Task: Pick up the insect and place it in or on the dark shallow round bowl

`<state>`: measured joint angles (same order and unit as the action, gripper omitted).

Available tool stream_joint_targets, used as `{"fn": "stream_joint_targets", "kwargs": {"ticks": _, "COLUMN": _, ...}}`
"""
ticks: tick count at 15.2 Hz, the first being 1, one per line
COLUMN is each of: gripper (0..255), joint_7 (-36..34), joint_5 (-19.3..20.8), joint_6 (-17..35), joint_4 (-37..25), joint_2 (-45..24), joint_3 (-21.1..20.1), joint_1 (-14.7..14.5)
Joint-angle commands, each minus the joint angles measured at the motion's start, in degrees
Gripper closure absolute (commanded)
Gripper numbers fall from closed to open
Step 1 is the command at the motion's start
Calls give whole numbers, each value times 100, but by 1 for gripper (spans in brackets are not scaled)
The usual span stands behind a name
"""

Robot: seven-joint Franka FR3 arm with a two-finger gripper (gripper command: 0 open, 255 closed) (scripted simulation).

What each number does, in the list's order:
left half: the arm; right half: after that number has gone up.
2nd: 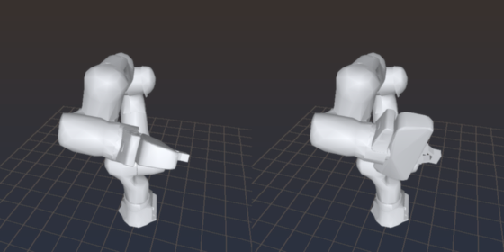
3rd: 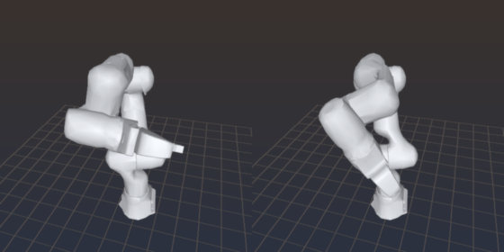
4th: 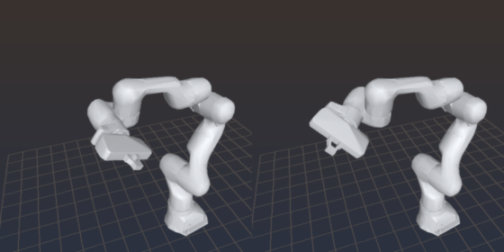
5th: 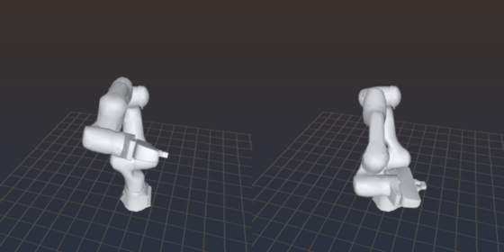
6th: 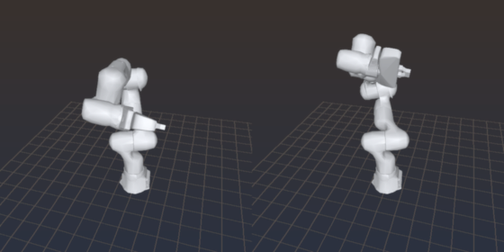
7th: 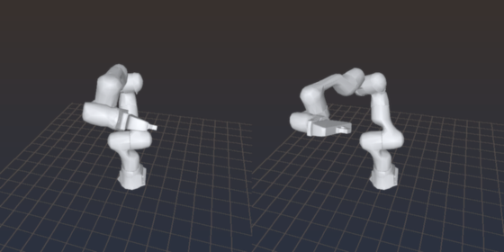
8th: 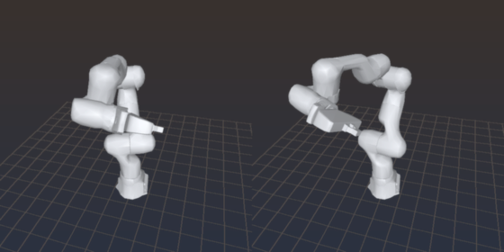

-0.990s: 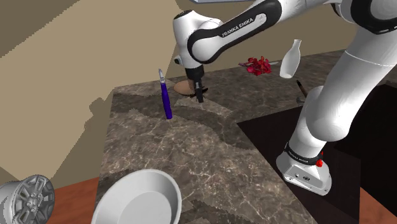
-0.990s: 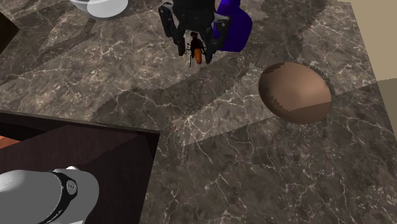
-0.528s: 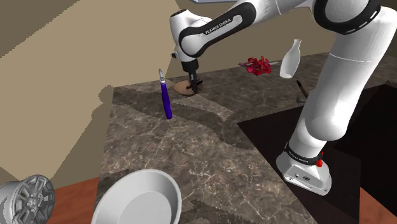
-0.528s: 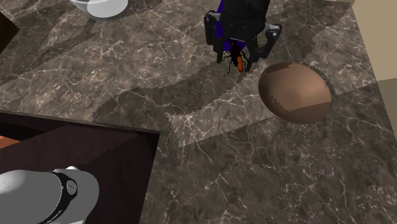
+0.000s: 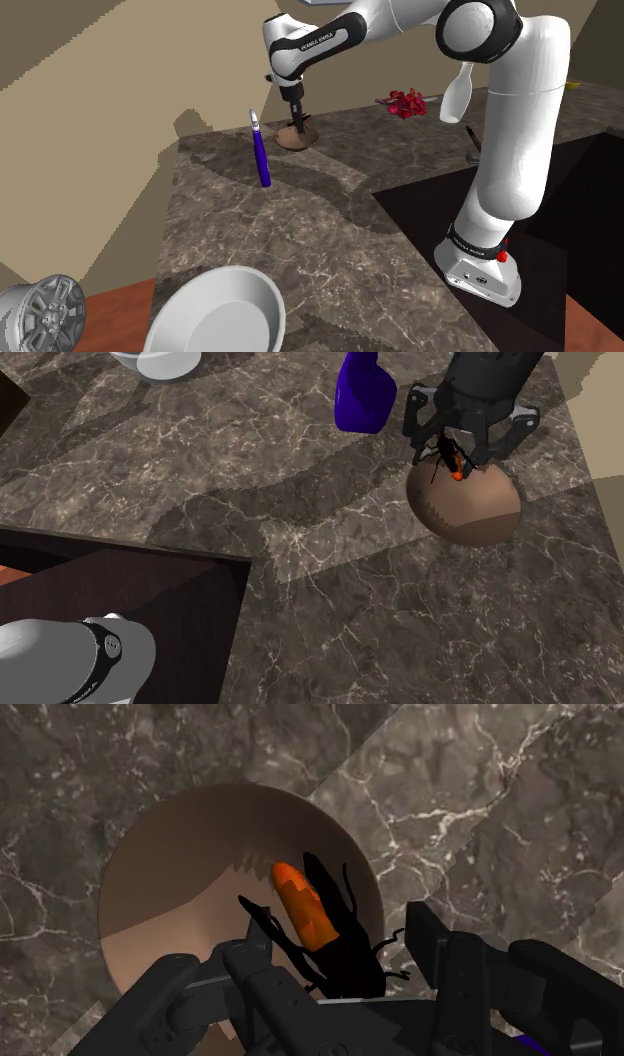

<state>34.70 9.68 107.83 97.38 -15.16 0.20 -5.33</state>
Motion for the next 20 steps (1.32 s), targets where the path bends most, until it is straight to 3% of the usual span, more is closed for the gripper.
{"fn": "stream_joint_targets", "kwargs": {"ticks": 1, "gripper": 255, "joint_7": 187, "joint_5": -13, "joint_6": -136, "joint_4": -528, "joint_2": -365, "joint_3": 60, "joint_1": 97}}
{"fn": "stream_joint_targets", "kwargs": {"ticks": 4, "gripper": 255, "joint_7": 436, "joint_5": -46, "joint_6": -358, "joint_4": -1369, "joint_2": -947, "joint_3": 129, "joint_1": 237}}
{"fn": "stream_joint_targets", "kwargs": {"ticks": 15, "gripper": 255, "joint_7": 319, "joint_5": -11, "joint_6": 401, "joint_4": -815, "joint_2": -1160, "joint_3": 132, "joint_1": 249}}
{"fn": "stream_joint_targets", "kwargs": {"ticks": 20, "gripper": 255, "joint_7": 319, "joint_5": -11, "joint_6": 401, "joint_4": -815, "joint_2": -1160, "joint_3": 132, "joint_1": 249}}
